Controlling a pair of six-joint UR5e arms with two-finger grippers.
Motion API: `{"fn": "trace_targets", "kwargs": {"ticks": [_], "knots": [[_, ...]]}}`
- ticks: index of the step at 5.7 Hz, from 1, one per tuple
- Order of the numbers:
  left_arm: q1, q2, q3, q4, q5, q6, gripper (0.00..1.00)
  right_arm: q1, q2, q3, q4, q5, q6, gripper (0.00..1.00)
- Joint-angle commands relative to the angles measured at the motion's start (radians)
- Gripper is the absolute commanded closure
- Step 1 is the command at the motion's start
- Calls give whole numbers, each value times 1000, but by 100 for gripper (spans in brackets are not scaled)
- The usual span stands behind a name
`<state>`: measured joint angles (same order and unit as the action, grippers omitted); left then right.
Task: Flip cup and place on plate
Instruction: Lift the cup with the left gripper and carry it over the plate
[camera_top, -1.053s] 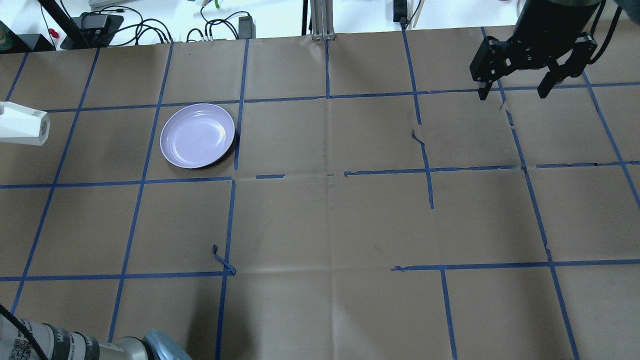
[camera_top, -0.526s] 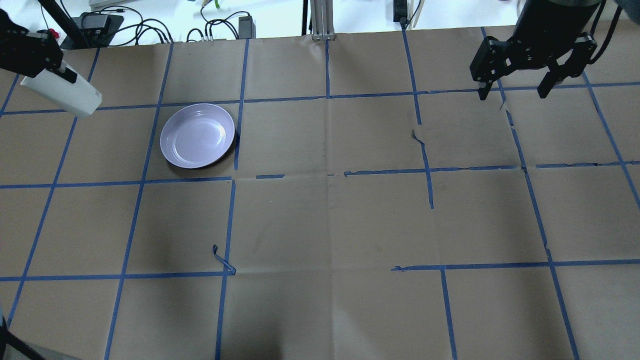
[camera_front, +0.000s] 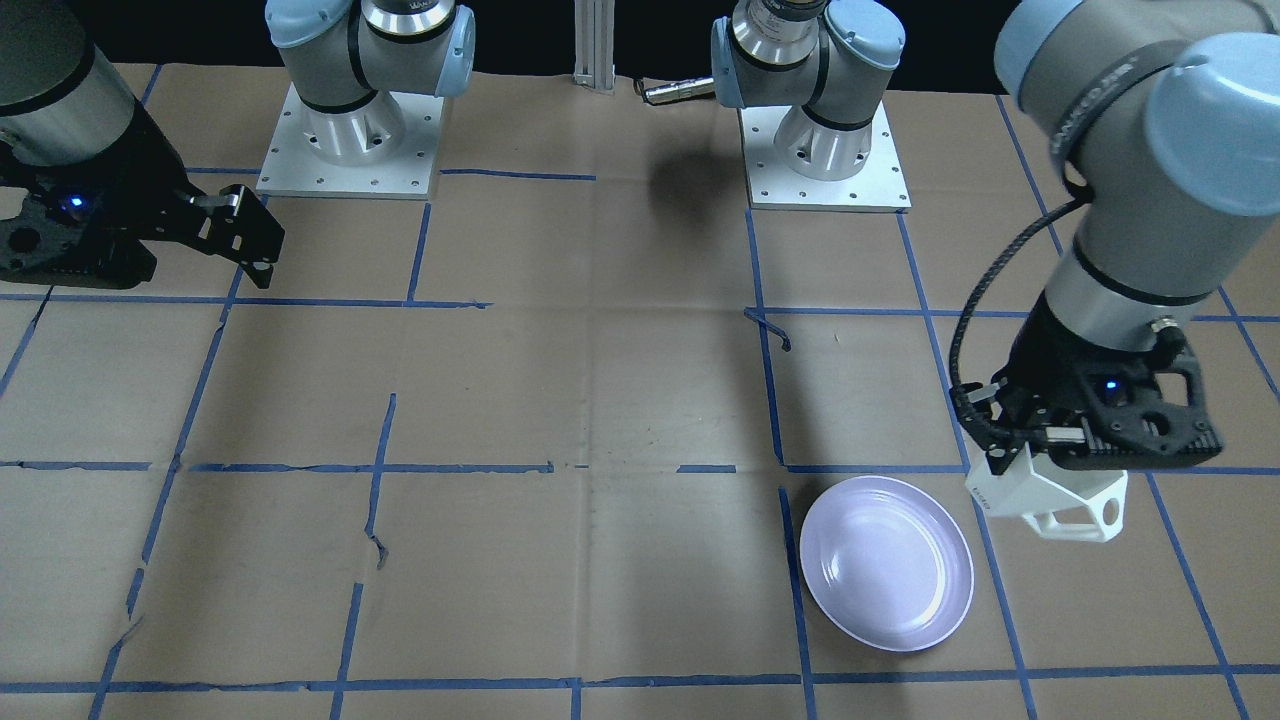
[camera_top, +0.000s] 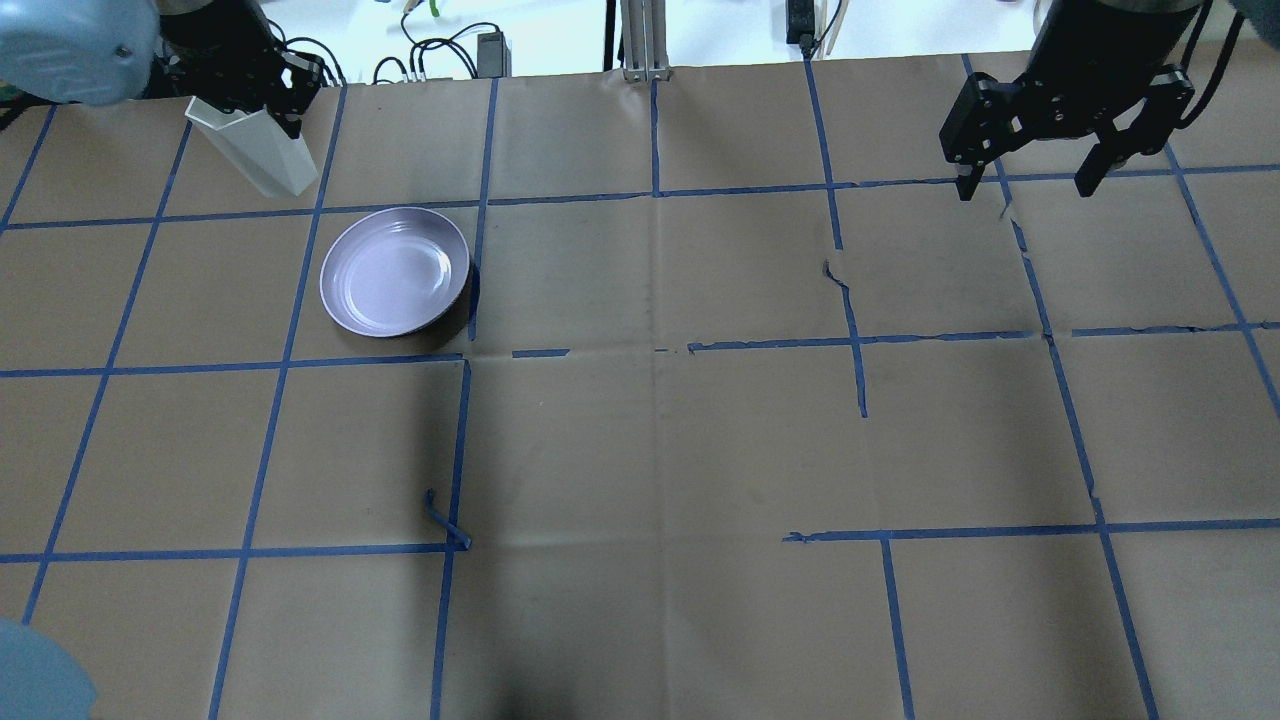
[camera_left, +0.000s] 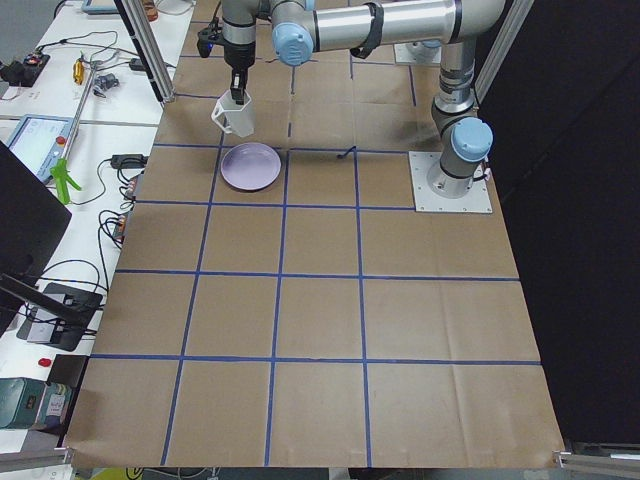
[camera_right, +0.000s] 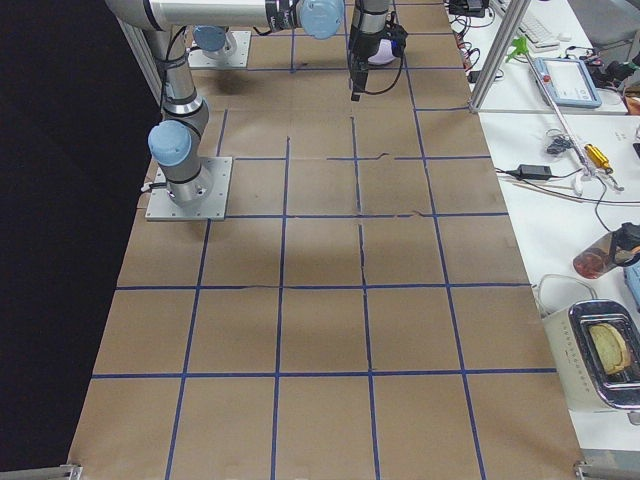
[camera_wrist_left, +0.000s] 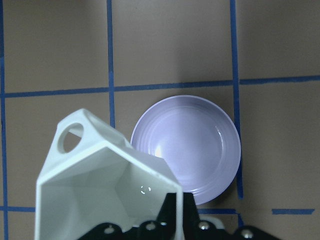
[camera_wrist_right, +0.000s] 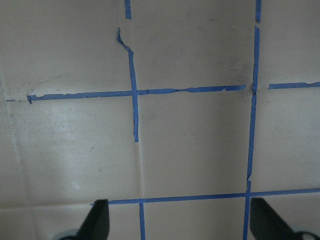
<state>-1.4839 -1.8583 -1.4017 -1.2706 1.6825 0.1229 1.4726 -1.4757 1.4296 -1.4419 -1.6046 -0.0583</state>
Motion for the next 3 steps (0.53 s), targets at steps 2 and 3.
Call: {"fn": "trace_targets", "kwargs": {"ticks": [2, 3], "knots": [[-24, -25, -295, 349, 16, -65, 100, 0, 0, 0, 0, 0, 0, 0], [-26, -51, -381, 487, 14, -68, 100, 0, 0, 0, 0, 0, 0, 0]]}}
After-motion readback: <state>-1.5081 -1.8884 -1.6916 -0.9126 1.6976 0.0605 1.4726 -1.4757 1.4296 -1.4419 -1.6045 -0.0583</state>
